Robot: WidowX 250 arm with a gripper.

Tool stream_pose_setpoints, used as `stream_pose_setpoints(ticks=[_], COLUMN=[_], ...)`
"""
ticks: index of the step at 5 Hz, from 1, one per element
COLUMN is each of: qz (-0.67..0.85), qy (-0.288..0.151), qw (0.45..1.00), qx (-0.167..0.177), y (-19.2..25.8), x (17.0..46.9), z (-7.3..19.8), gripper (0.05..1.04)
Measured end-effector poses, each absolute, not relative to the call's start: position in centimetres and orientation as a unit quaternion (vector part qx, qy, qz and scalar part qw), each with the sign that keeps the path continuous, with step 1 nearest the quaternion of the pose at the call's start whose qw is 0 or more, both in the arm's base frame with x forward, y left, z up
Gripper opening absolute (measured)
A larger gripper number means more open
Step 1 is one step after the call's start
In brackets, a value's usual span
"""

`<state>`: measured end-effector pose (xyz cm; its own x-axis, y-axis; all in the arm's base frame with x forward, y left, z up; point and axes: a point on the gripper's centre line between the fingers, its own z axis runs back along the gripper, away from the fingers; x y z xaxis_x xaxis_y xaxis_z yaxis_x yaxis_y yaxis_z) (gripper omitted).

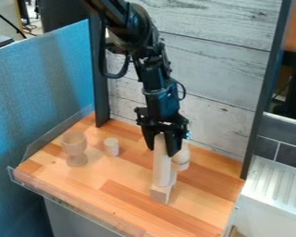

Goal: Put the cylinder on the table

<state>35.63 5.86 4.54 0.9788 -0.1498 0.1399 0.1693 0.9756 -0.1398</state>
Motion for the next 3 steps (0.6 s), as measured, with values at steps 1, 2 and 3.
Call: stream_pose_setpoints(ticks=[1, 2, 3], qz=[-0.065, -0.036, -0.014], qy=[-0.066, -0.072, -0.092], qw=[0.993, 0.994, 0.994], qx=[-0.074, -0.073, -0.065], y=[6.4, 7.6, 9.2], x=[37.1, 38.7, 40.0], z=[4.5, 4.9, 5.6], gripper=[0.619, 0.619, 0.619])
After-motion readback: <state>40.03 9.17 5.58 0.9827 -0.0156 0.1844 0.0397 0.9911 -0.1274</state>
